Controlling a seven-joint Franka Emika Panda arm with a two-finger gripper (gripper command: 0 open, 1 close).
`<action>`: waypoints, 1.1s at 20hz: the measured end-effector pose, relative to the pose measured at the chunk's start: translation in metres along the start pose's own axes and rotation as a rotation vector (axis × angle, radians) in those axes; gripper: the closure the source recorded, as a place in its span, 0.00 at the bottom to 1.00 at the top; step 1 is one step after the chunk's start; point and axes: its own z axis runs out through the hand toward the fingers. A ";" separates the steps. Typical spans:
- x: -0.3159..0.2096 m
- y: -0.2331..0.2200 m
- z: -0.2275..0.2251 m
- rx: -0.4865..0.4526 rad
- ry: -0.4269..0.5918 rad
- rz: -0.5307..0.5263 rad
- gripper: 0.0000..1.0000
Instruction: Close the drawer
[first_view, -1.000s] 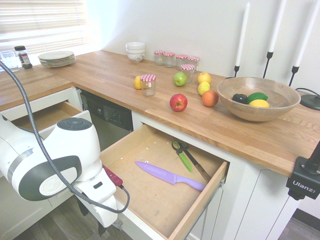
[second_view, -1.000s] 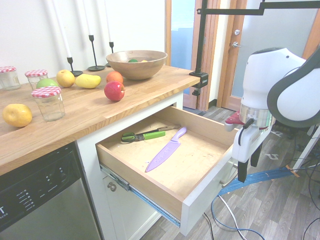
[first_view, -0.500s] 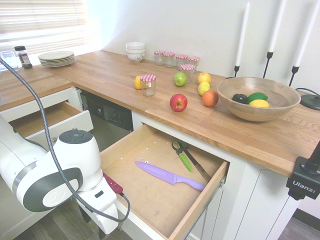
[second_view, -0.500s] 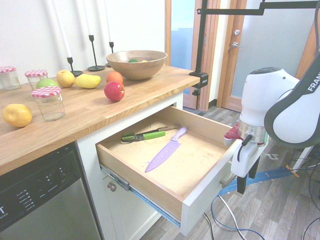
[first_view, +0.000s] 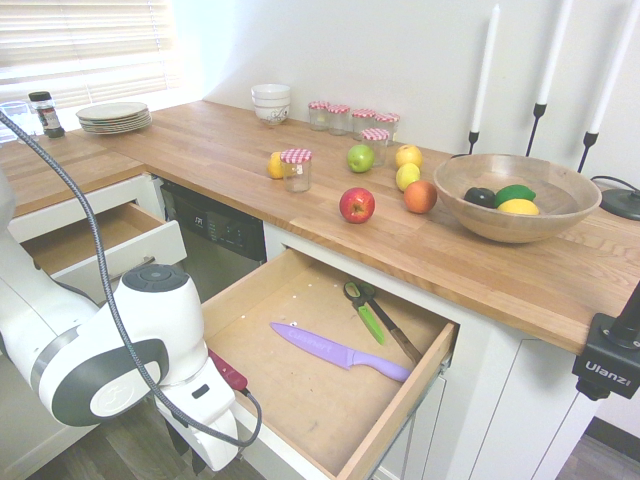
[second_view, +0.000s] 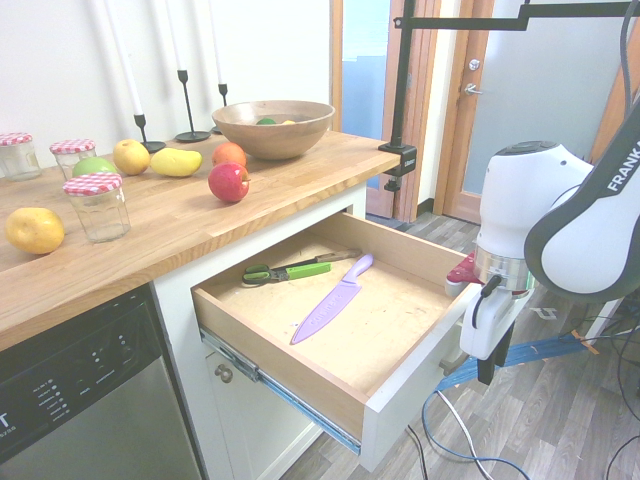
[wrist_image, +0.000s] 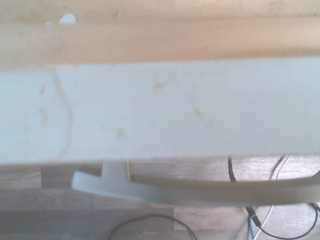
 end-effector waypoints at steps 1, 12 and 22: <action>0.001 0.000 0.001 0.000 0.001 0.001 1.00; 0.018 -0.005 -0.001 0.065 0.074 -0.003 1.00; 0.047 -0.027 -0.003 0.121 0.136 0.001 1.00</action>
